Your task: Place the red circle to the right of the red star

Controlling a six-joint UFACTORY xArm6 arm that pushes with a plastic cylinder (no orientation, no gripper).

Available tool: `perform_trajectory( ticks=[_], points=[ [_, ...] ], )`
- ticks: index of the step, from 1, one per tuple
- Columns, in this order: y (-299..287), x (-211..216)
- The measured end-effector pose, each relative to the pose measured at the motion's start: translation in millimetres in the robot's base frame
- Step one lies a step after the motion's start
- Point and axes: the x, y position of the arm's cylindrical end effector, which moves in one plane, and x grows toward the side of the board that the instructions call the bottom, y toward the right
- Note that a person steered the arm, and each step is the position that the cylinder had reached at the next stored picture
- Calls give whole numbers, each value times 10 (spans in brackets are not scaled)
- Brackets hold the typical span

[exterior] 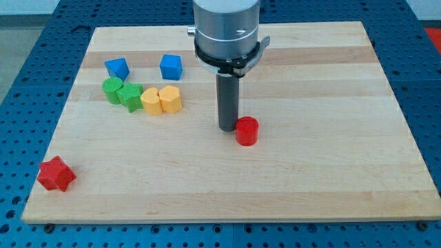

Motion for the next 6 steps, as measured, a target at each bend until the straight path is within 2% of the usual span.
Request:
perform_trajectory(
  ticks=[1,2,3,5,6],
  points=[
    [116,-251],
    [575,-172],
    [428,180],
    [-715,874],
    [-616,858]
  ],
)
